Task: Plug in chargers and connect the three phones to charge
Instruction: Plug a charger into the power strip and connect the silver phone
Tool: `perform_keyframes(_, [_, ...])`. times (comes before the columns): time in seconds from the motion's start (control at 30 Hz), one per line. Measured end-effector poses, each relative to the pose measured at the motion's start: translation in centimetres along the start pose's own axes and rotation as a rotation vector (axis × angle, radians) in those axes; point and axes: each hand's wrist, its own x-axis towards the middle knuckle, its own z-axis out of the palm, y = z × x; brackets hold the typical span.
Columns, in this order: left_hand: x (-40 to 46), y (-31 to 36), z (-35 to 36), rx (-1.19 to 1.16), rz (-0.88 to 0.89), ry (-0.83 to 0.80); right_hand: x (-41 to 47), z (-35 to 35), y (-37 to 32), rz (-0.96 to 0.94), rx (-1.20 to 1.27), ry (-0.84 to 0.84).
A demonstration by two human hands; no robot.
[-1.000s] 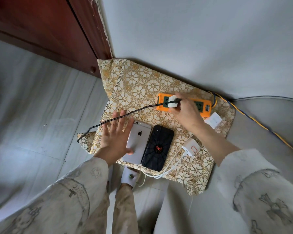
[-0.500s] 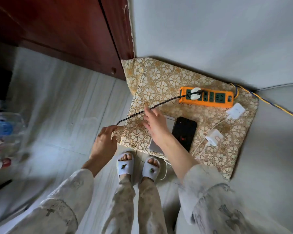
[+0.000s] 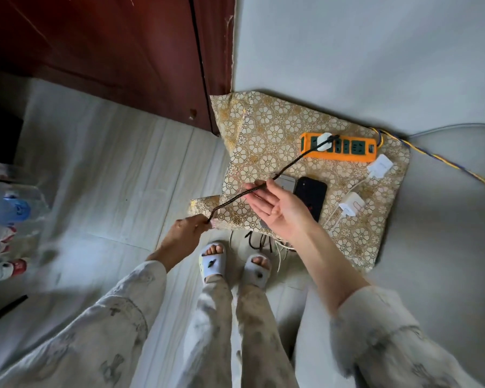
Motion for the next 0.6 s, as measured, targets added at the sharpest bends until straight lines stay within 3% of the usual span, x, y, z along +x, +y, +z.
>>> perform_keyframes(0.1, [-2.9,1.4,-1.2,-0.180,-0.037,0.088,-3.4,-0.4,0.3,-0.028,-0.093,-0.039])
perform_keyframes(0.2, [-6.4,3.9,-2.6,-0.473,-0.085,0.128,-7.1,-0.8,1.8,-0.044,-0.469,-0.068])
perform_keyframes(0.4, [-13.5,11.3,-3.5,-0.673,0.010,0.157,-13.8,-1.2,5.0,-0.050,-1.022,-0.235])
perform_keyframes(0.6, [-18.3,16.8,-3.9,-0.720,0.076,0.179,-19.0,-2.2,4.8,-0.293,-1.213,-0.270])
